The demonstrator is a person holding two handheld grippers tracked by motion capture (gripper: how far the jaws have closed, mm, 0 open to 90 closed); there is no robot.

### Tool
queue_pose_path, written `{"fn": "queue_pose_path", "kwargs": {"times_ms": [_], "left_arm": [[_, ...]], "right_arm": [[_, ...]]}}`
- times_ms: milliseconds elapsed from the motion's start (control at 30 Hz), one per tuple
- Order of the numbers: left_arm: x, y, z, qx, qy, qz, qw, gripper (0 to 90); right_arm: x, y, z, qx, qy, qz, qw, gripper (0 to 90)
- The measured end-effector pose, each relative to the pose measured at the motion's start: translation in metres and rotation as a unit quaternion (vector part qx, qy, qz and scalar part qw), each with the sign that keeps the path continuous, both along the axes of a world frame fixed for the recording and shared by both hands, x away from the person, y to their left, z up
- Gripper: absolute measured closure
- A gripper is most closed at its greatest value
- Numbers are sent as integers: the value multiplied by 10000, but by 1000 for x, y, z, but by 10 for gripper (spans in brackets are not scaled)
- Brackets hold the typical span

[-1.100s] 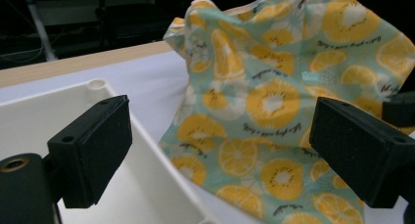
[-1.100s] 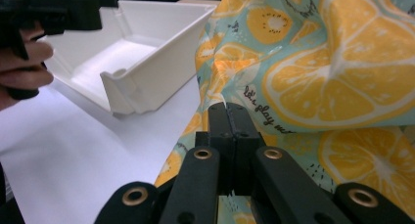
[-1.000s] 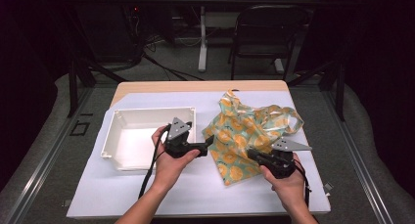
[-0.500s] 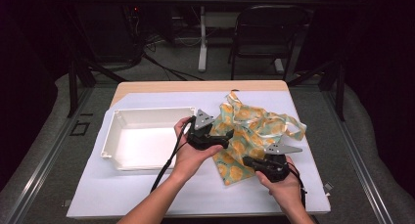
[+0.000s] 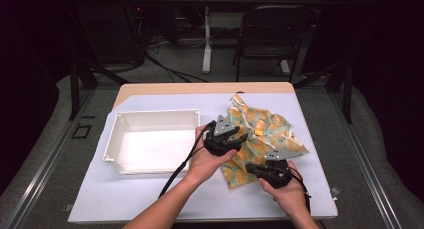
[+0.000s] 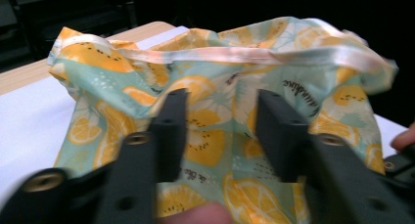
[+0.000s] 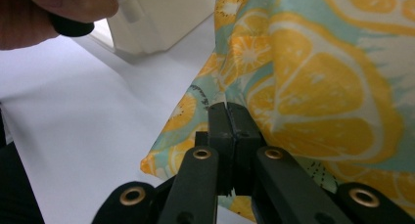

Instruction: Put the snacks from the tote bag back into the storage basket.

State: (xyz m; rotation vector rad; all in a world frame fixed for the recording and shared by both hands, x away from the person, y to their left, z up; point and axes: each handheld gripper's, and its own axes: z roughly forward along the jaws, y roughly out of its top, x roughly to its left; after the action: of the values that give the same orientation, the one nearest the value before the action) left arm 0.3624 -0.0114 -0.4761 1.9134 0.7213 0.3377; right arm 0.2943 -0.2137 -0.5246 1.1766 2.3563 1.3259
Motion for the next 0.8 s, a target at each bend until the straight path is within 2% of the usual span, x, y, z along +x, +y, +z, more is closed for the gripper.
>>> {"fn": "queue_pose_path", "kwargs": {"times_ms": [100, 133, 300, 333, 400, 467, 533, 733, 800], "left_arm": [[5, 2, -3, -40, 310, -130, 9994, 877], [6, 2, -4, -60, 376, -153, 9992, 900], [1, 1, -7, 35, 452, -318, 9985, 900], [-1, 0, -8, 24, 457, -335, 9984, 900], [-2, -1, -10, 83, 466, -378, 9982, 900], [-3, -1, -12, 62, 487, -379, 9981, 900], [-3, 0, -13, 25, 526, -332, 9981, 900], [-4, 6, -11, -44, 516, -265, 9983, 900], [-5, 10, -11, -22, 501, -258, 9984, 900]], "right_arm": [[-1, 1, 0, -27, 4, 50, 10000, 871], [-2, 0, 1, -19, -2, 61, 10000, 840], [-15, -7, 11, 228, -228, 144, 9994, 662], [-17, -10, 14, 214, -285, 135, 9993, 639], [-23, -16, 19, 348, -406, 88, 9985, 631], [-26, -20, 22, 392, -452, 105, 9982, 626], [-36, -27, 30, 538, -619, 52, 9966, 609], [-49, -44, 47, 580, -904, -108, 9942, 567], [-50, -53, 58, 672, -1056, -258, 9918, 566]]}}
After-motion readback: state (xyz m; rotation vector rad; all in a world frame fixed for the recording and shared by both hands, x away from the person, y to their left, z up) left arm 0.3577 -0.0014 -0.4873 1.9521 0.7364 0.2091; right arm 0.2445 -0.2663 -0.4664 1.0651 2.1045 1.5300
